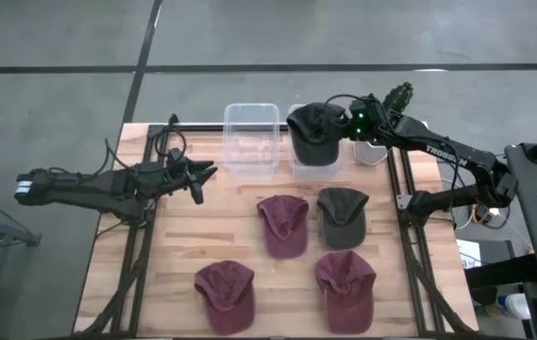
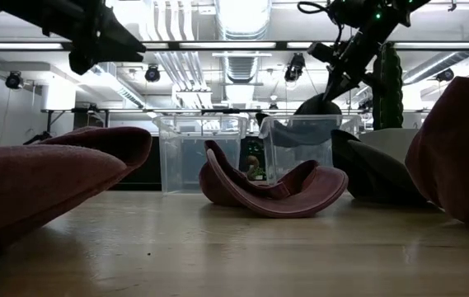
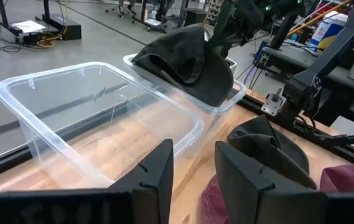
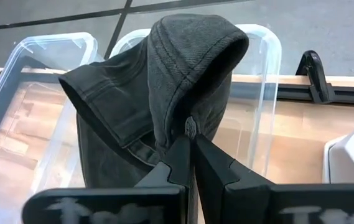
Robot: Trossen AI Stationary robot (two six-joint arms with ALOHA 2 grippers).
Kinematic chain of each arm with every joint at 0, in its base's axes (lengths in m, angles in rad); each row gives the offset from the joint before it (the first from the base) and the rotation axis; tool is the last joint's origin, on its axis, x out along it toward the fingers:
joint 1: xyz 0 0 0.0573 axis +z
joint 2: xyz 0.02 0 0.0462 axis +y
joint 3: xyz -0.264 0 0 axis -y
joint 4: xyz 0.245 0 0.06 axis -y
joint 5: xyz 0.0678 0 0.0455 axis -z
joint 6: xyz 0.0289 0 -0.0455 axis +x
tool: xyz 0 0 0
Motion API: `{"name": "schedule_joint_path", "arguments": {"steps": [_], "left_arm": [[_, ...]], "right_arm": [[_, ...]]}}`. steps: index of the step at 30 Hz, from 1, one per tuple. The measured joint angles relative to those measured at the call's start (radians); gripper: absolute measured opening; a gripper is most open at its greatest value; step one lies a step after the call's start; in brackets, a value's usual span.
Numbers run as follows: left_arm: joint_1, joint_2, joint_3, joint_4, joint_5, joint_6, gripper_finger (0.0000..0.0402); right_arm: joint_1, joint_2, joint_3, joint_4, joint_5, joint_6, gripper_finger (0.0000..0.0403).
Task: Pick & Place hat
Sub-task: Put the left black cap into the right transparent bin
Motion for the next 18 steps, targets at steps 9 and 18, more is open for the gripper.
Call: {"name": "schedule_joint_path", "arguments": {"steps": [9, 18], "left_arm": [[0.000, 0.005, 0.000, 0.031, 0.017, 0.012, 0.0110], [0.000, 0.009, 0.000, 0.032, 0.038, 0.013, 0.0110]], "right_arm": [[0.005, 0.000, -0.027, -0.005, -0.041, 0.043, 0.0040], [0.005, 0.000, -0.028, -0.021, -0.056, 0.046, 0.0084]]}}
